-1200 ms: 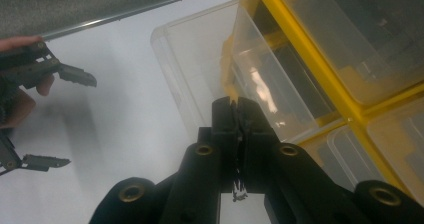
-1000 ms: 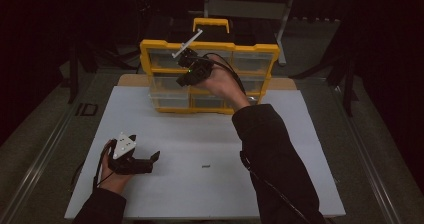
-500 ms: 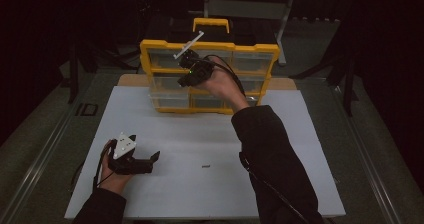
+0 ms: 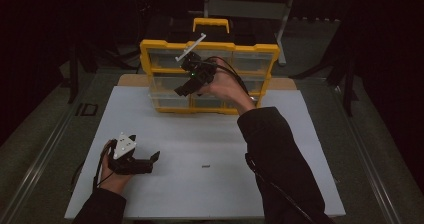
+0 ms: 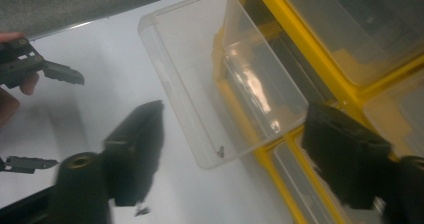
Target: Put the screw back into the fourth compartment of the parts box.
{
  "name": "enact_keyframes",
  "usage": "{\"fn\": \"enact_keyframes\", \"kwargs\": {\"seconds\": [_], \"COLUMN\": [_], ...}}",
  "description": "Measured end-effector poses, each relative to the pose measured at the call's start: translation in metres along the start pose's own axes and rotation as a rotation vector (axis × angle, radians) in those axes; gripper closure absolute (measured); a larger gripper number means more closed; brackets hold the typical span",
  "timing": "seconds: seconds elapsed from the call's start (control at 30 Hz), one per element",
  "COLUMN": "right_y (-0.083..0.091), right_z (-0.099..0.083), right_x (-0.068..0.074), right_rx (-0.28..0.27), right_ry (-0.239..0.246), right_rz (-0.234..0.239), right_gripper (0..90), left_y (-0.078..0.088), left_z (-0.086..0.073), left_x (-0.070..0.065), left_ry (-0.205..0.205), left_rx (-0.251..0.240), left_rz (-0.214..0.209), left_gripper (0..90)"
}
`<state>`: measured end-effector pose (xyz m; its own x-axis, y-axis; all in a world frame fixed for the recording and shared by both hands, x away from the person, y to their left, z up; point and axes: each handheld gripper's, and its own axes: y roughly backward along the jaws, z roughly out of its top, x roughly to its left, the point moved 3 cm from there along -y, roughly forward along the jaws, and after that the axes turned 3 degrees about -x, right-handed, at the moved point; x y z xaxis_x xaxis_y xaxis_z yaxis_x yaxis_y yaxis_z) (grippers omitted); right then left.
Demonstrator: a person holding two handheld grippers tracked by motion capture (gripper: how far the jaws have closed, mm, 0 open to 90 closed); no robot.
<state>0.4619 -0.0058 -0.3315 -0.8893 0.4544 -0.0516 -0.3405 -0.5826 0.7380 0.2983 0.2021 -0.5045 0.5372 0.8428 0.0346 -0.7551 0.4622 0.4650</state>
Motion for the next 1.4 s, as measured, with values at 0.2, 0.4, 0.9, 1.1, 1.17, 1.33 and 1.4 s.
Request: {"fn": "enact_keyframes", "kwargs": {"seconds": [0.2,0.4,0.9,1.1,1.17,1.33,1.4], "right_y": [0.005,0.010,0.014,0.014,0.013,0.013,0.012], "right_z": [-0.005,-0.016,-0.040,-0.046,-0.048,-0.053,-0.056], "right_x": [0.002,0.006,0.019,0.025,0.027,0.030,0.031], "right_rx": [0.003,0.008,0.021,0.017,0.017,0.008,0.003], "right_ry": [0.011,0.032,0.081,0.091,0.097,0.096,0.095], "right_rz": [-0.005,-0.015,0.000,0.000,0.003,0.009,0.009], "right_gripper": [18.6,16.8,16.2,15.4,15.4,15.0,15.0], "left_y": [0.000,0.000,0.000,0.001,0.001,0.001,0.001], "left_z": [0.000,0.000,0.001,0.001,0.001,0.002,0.002], "left_x": [0.000,-0.001,-0.001,-0.001,-0.001,-0.002,-0.002], "left_ry": [0.001,0.001,0.004,0.007,0.008,0.007,0.006], "left_rx": [-0.001,-0.002,-0.007,-0.014,-0.018,-0.024,-0.026], "left_rz": [0.000,-0.002,-0.005,-0.006,-0.006,-0.011,-0.012], "left_gripper": [0.6,0.5,0.5,0.5,0.5,0.5,0.5]}}
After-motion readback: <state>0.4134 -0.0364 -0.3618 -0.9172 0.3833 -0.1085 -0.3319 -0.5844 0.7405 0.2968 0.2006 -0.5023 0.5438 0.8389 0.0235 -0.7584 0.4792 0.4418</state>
